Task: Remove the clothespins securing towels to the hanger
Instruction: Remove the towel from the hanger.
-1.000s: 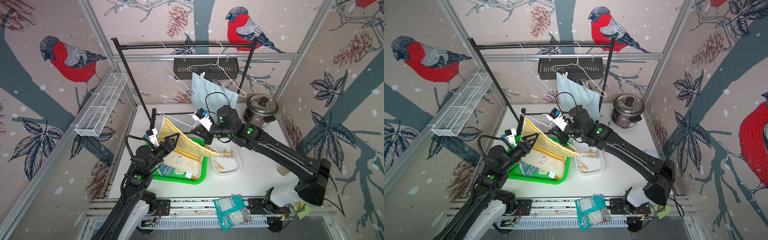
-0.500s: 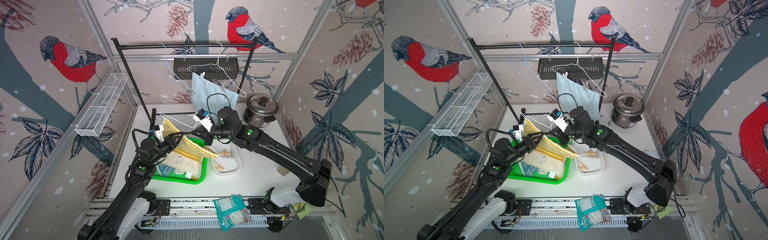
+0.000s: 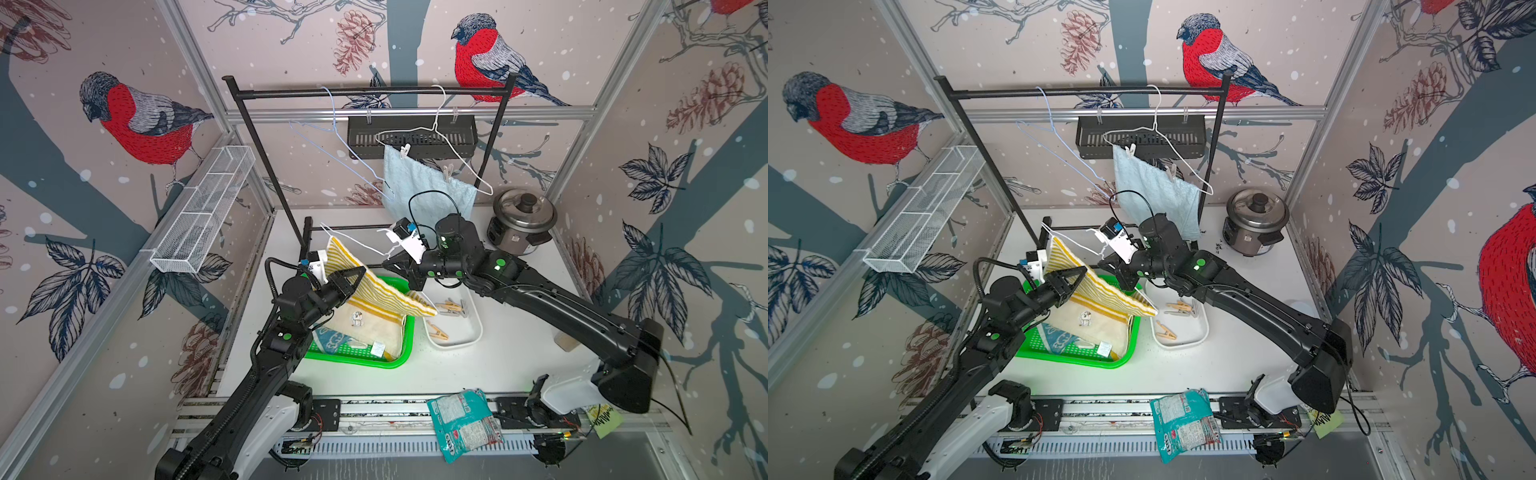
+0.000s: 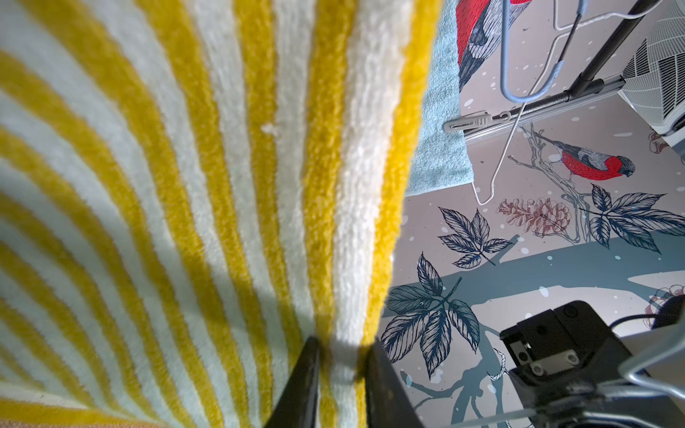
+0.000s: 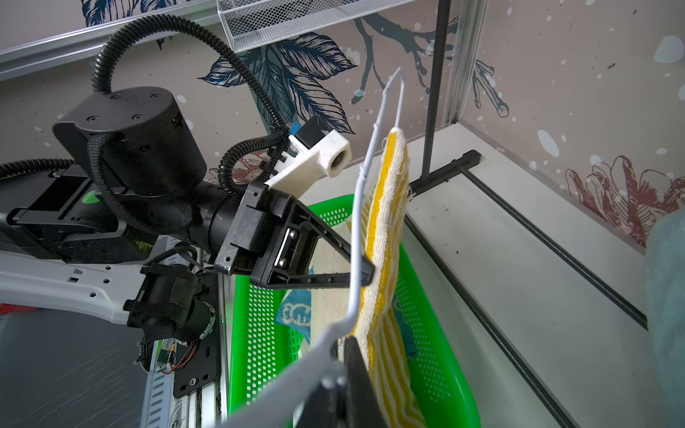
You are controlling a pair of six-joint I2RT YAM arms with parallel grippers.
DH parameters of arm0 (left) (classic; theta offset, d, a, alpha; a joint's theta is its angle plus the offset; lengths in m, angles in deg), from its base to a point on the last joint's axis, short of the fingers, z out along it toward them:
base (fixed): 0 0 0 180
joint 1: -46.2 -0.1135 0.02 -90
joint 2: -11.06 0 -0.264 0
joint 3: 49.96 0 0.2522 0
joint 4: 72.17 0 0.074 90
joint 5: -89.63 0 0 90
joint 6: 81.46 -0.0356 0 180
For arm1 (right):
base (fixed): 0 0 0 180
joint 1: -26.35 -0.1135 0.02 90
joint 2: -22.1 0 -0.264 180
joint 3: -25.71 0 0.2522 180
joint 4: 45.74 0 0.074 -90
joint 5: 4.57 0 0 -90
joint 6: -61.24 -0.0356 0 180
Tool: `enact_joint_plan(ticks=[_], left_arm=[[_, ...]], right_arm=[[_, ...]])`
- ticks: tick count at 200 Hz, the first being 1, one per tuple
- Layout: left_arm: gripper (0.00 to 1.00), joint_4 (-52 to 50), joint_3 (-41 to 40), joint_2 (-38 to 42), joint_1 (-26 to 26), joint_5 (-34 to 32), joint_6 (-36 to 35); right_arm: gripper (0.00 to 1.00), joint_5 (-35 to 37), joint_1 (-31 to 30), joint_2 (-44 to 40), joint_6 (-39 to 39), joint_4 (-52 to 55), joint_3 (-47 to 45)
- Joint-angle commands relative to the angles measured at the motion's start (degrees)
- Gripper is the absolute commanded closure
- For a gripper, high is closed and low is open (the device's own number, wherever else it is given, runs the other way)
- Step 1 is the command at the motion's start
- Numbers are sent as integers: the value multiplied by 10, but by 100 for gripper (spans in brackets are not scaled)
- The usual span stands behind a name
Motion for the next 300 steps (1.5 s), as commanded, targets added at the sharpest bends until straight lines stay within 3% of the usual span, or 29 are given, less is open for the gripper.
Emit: enact_joint_plan(ticks=[1, 27, 46, 86, 135, 172, 192, 222, 300], left_arm=[[79, 9, 0, -1, 1, 0, -4], [88, 15, 0, 0, 0, -2, -6], [100, 12, 4, 4, 1, -8, -13], [100, -26, 21, 33, 0, -33, -53], [100, -132, 62, 64, 0, -44, -97], [100, -114, 85, 109, 0, -44, -132], [100, -119, 137, 142, 0, -74, -215], [100, -199, 281, 135, 0, -108, -335], [100, -216, 481, 94, 1, -119, -435]], right_arm=[[100, -25, 0, -5, -11, -40, -4], [100, -31, -1, -1, -18, -44, -5], [100, -17, -1, 4, -17, -39, -5], [100, 26, -1, 12, -16, -19, 1], [100, 144, 0, 22, -21, 5, 3], [100, 186, 0, 33, -20, 19, 4], [100, 191, 0, 35, -18, 24, 5], [100, 190, 0, 27, -16, 19, 3], [100, 209, -2, -18, -16, 22, -11]])
